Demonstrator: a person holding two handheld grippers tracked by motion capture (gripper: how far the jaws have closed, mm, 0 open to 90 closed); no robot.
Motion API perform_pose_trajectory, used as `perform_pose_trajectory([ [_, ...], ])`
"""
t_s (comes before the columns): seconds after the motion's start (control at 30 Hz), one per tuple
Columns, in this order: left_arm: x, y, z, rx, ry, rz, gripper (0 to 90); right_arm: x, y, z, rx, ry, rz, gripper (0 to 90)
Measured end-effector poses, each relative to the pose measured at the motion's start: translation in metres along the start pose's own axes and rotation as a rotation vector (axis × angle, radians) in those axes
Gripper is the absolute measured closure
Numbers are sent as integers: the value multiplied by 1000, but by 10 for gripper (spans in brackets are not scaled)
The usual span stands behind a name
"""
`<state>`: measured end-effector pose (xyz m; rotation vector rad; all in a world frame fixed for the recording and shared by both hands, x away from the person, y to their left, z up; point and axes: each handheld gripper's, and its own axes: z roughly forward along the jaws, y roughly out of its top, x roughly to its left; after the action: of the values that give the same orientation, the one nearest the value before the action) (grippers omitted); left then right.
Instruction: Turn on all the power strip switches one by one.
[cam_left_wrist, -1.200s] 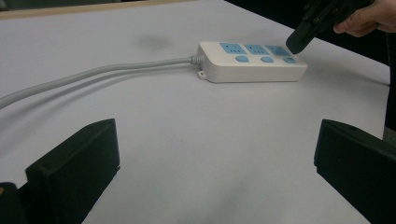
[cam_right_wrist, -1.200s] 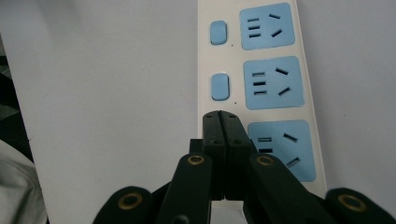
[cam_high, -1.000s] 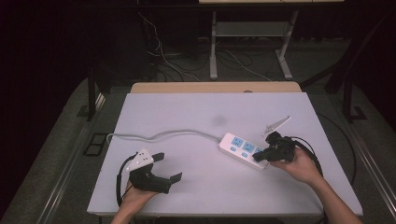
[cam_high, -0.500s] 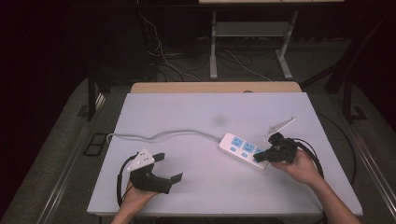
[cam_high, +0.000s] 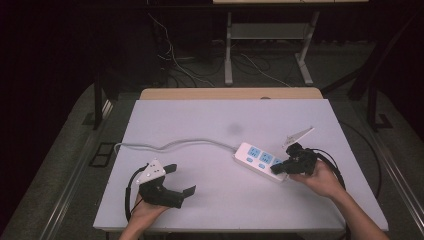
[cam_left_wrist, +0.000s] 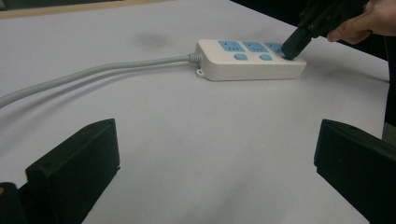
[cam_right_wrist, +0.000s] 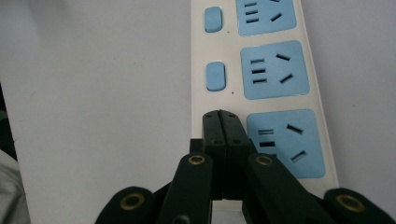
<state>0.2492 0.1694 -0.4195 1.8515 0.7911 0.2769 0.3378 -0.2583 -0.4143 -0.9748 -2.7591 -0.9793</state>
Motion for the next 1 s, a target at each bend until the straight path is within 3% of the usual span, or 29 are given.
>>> perform_pose_trajectory([
  [0.67, 3, -1, 0, 5, 4, -9, 0, -1, 0, -1, -12, 11, 3, 900],
  [1.0, 3, -1, 0, 4, 6, -7, 0, -1, 1, -13, -50, 19, 15, 900],
])
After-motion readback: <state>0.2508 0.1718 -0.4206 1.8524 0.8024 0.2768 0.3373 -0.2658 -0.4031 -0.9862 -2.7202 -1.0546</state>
